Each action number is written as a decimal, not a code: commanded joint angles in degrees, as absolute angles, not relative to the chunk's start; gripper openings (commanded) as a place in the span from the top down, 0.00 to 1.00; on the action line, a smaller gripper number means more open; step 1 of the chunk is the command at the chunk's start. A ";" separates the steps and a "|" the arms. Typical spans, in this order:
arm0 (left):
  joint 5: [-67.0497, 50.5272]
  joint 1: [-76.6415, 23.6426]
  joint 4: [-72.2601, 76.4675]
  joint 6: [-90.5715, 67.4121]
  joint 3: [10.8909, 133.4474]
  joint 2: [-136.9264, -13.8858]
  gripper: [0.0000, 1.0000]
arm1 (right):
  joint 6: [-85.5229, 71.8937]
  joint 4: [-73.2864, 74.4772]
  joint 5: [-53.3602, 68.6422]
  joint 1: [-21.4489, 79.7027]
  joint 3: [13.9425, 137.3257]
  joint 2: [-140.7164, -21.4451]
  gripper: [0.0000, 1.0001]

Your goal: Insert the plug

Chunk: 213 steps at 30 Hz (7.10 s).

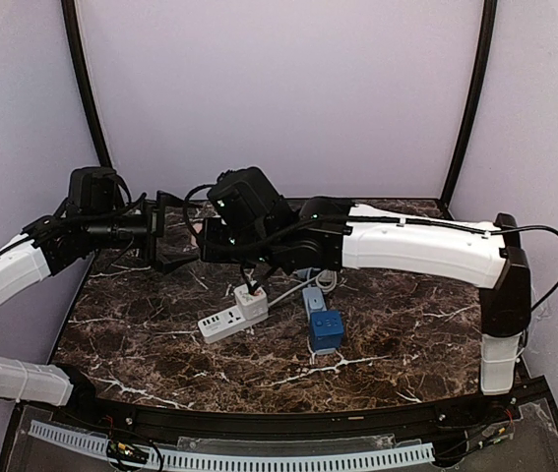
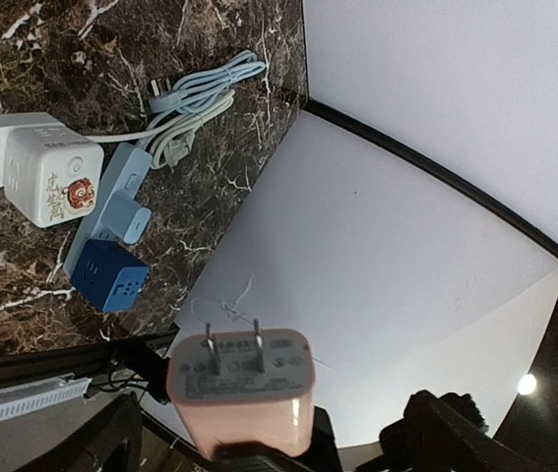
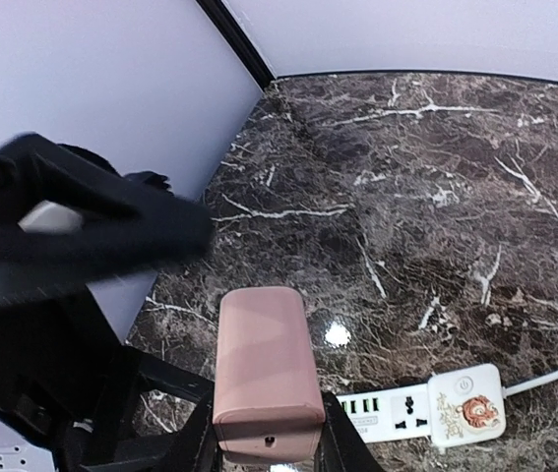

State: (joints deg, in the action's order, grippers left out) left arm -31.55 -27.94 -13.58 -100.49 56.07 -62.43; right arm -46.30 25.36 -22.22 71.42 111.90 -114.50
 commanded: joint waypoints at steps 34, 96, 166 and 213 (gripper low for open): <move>-9.35 -32.33 -46.07 9.76 57.47 -69.02 0.11 | -75.25 48.85 -29.93 76.28 69.37 -70.04 1.00; 5.94 -46.82 -35.88 -38.25 56.95 -94.51 0.77 | -84.23 57.87 -31.73 76.84 65.58 -59.94 1.00; 30.75 -43.43 -65.56 -28.81 64.64 -62.24 0.01 | -60.50 67.38 11.25 64.56 121.25 -119.74 1.00; 35.74 -43.44 -46.59 -17.33 48.30 -39.08 0.01 | -63.65 63.14 10.82 60.24 130.06 -135.79 1.00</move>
